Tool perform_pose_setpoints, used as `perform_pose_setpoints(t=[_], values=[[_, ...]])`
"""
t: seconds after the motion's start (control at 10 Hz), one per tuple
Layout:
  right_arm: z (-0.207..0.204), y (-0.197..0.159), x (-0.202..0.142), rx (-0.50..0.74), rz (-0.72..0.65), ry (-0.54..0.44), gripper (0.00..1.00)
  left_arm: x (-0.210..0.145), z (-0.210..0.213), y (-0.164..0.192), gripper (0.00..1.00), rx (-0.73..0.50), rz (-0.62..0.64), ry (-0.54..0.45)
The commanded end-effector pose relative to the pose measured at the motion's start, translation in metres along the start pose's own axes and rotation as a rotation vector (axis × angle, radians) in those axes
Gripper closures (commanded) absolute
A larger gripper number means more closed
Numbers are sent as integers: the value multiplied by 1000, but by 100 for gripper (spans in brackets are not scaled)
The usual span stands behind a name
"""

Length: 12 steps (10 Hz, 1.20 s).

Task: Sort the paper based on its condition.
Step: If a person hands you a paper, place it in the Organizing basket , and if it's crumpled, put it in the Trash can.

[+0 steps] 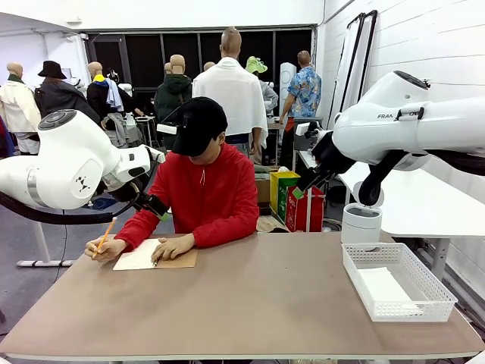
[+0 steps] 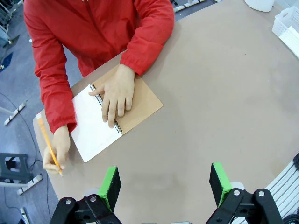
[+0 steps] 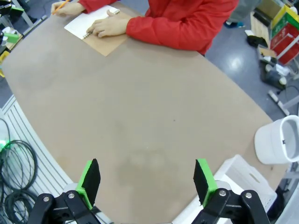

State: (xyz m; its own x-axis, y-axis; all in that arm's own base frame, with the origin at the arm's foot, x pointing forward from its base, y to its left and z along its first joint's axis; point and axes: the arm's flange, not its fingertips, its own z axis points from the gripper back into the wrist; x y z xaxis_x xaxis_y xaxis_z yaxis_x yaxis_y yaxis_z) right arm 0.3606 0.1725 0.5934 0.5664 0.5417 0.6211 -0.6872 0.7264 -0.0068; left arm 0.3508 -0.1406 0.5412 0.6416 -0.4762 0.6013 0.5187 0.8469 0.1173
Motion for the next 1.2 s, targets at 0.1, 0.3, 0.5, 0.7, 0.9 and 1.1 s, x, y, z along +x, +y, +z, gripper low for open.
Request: perform_pose_setpoints(t=[0.1, 0.3, 0.5, 0.7, 0.9, 1.1], values=[[0, 1, 0, -6, 1, 2, 0, 0, 0, 0, 0, 1, 1, -5], [0, 1, 0, -6, 1, 2, 0, 0, 0, 0, 0, 1, 1, -5], [0, 1, 0, -6, 1, 2, 0, 0, 0, 0, 0, 1, 1, -5], [0, 1, 0, -6, 1, 2, 0, 0, 0, 0, 0, 1, 1, -5], [0, 1, 0, -6, 1, 2, 0, 0, 0, 0, 0, 1, 1, -5], [0, 1, 0, -6, 1, 2, 0, 0, 0, 0, 0, 1, 1, -5]])
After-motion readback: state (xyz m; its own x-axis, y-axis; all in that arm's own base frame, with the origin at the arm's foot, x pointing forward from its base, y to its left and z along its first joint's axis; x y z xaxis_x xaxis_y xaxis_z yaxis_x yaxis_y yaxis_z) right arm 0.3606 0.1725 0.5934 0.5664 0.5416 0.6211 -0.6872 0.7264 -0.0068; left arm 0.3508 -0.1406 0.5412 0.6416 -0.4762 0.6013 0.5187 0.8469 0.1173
